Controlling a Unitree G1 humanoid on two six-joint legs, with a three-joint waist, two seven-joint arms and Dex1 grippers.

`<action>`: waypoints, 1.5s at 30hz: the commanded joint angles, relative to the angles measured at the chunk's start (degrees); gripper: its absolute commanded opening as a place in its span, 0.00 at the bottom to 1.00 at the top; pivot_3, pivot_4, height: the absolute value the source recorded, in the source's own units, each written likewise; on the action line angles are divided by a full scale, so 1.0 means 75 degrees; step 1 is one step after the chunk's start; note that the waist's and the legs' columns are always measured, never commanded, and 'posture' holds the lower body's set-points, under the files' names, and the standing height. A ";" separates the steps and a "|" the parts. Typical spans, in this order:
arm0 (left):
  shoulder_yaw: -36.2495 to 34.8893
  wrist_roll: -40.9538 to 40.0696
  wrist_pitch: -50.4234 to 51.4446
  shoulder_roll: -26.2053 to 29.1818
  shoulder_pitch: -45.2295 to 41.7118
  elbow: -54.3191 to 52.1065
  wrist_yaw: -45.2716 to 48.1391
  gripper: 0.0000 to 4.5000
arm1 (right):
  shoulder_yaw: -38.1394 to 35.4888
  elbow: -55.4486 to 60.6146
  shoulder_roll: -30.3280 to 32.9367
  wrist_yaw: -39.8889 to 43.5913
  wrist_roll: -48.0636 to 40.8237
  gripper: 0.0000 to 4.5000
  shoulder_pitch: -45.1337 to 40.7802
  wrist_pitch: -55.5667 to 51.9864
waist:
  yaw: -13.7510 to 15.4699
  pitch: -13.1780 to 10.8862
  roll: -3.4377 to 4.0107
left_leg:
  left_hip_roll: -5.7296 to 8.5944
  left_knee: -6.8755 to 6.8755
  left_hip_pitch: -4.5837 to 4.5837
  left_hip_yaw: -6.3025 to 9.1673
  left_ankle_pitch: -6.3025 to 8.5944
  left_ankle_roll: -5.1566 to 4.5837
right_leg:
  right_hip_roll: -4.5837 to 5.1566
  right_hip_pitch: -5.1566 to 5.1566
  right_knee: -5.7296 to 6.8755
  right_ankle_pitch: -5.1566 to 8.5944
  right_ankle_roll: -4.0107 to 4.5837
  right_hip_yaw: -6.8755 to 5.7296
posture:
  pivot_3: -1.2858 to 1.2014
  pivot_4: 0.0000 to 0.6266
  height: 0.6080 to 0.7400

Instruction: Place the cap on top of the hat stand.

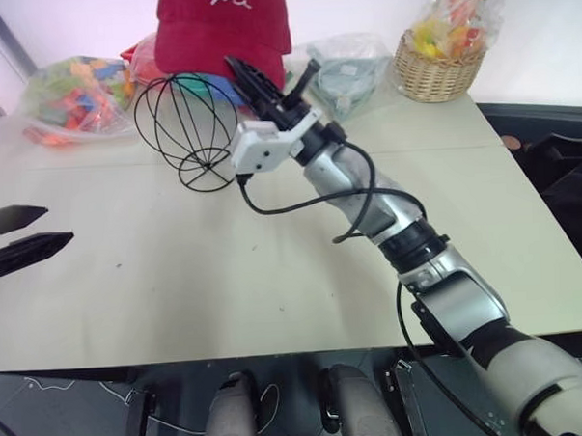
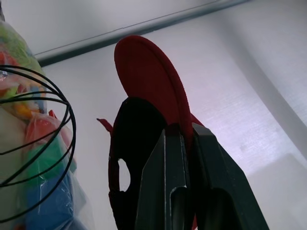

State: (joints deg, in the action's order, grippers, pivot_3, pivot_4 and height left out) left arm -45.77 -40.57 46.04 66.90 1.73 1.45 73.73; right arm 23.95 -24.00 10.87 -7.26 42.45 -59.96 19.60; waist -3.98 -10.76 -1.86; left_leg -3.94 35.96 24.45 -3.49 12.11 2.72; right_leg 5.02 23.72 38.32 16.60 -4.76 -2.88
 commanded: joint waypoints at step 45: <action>-0.1153 -0.0807 0.0548 -0.0938 0.0432 -0.1309 -0.1469 1.00 | 0.2147 -0.4110 -0.1654 -0.1437 0.1043 0.00 -0.0009 0.0236 | -0.0014 0.0007 -0.0011 | -0.0002 -0.0007 -0.0010 0.0013 -0.0001 0.0003 | 0.0003 -0.0007 0.0001 0.0000 0.0005 -0.0002 | 0.52 0.24 1.00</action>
State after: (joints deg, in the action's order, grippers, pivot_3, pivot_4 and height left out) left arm -51.62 -45.74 50.74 59.61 4.86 -7.16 62.95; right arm 40.30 -52.84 -1.79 -18.63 50.49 -59.60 22.76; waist -4.08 -10.71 -1.94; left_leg -3.95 35.91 24.37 -3.38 12.10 2.74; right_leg 5.05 23.65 38.33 16.60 -4.72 -2.91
